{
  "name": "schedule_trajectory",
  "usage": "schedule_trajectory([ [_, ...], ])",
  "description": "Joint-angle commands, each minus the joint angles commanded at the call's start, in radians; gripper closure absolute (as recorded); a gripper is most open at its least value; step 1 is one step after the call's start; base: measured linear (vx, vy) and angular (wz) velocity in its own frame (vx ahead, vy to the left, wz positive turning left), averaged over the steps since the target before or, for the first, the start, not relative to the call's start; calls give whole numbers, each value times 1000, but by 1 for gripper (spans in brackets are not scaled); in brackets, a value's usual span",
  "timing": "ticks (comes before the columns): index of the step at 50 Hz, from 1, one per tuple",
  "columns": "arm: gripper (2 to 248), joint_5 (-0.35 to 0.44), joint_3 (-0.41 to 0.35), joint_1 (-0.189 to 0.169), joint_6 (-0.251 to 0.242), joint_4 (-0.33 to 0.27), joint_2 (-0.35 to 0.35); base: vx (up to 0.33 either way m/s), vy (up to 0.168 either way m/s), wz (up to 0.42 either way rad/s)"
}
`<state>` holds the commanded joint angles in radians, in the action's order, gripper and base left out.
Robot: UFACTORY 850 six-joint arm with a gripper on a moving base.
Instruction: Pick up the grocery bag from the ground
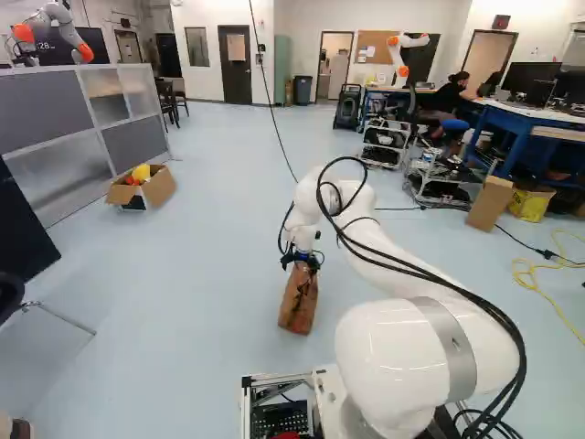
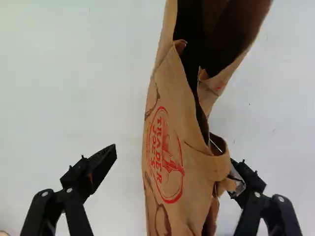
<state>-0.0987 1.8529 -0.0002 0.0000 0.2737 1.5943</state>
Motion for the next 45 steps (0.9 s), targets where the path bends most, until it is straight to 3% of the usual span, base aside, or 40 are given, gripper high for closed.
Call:
schedule_trajectory([
  [16,13,0,2,0,0,0,2,0,0,0],
  [17,50,0,2,0,0,0,2,0,0,0],
  [21,50,0,2,0,0,0,2,0,0,0],
  [22,89,0,2,0,0,0,2,0,0,0],
  [26,89,0,2,0,0,0,2,0,0,0],
  [27,128,0,2,0,0,0,2,0,0,0],
  [32,128,0,2,0,0,0,2,0,0,0],
  [33,166,0,2,0,0,0,2,0,0,0],
  [37,166,0,2,0,0,0,2,0,0,0],
  [38,204,0,2,0,0,0,2,0,0,0],
  [42,204,0,2,0,0,0,2,0,0,0],
  [43,228,0,2,0,0,0,2,0,0,0],
  [45,228,0,2,0,0,0,2,0,0,0],
])
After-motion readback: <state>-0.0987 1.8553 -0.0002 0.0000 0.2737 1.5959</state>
